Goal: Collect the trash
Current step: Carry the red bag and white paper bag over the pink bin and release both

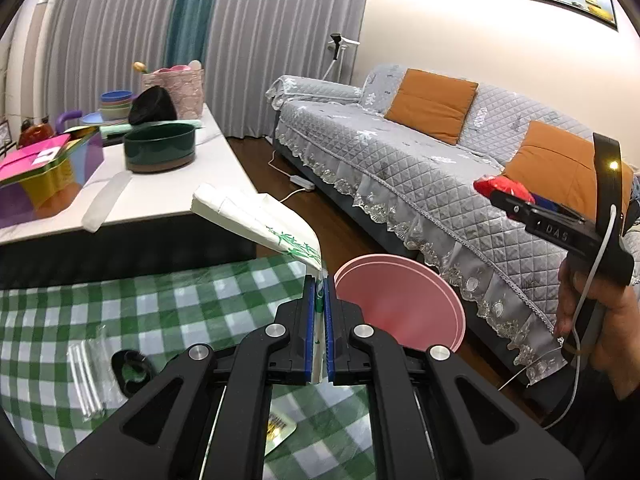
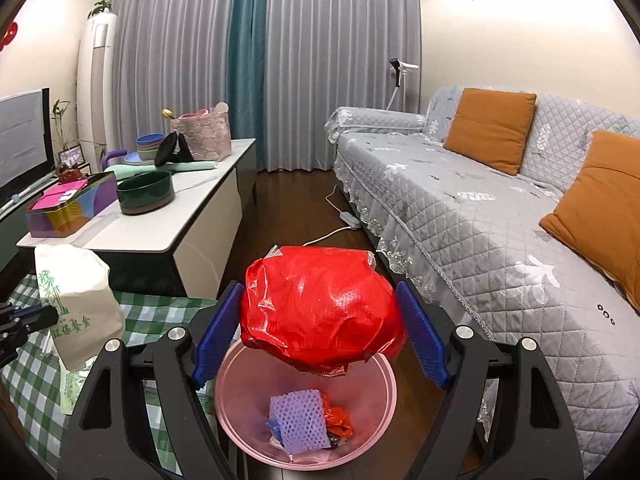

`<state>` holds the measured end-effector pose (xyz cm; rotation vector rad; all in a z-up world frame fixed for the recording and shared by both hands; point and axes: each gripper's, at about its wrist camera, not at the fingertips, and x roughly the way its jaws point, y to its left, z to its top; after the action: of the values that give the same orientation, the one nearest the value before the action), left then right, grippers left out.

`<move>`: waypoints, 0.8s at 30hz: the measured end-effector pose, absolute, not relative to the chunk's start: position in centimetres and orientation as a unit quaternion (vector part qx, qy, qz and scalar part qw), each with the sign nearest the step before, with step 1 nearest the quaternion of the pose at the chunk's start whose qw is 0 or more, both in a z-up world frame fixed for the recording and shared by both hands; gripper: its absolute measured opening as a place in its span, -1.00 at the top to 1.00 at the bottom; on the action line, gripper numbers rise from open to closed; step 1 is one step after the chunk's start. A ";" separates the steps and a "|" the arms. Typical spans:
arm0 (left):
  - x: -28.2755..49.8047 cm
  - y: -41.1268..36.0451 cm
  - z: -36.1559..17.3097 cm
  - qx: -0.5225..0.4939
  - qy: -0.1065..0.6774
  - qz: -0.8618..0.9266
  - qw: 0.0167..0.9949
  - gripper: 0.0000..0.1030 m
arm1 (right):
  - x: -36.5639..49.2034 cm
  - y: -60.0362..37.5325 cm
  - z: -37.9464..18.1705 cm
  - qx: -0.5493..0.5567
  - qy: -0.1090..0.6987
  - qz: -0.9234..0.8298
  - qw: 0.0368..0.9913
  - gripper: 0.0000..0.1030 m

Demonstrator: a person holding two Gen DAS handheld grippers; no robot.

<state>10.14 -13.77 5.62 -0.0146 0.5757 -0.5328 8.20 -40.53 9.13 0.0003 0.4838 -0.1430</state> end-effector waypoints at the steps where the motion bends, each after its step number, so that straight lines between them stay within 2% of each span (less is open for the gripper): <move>1: 10.3 -14.1 5.7 -0.006 0.280 -0.262 0.924 0.92 | 8.3 -40.8 9.0 0.001 0.241 -0.073 0.968 -0.49; 24: 14.3 -23.8 6.1 0.021 0.284 -0.321 0.903 0.92 | 10.3 -43.5 8.0 0.020 0.253 -0.094 0.963 -0.49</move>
<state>14.30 -23.84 6.07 0.0432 0.5865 -0.6626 10.27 -43.50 7.96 0.0399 0.5115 -0.1908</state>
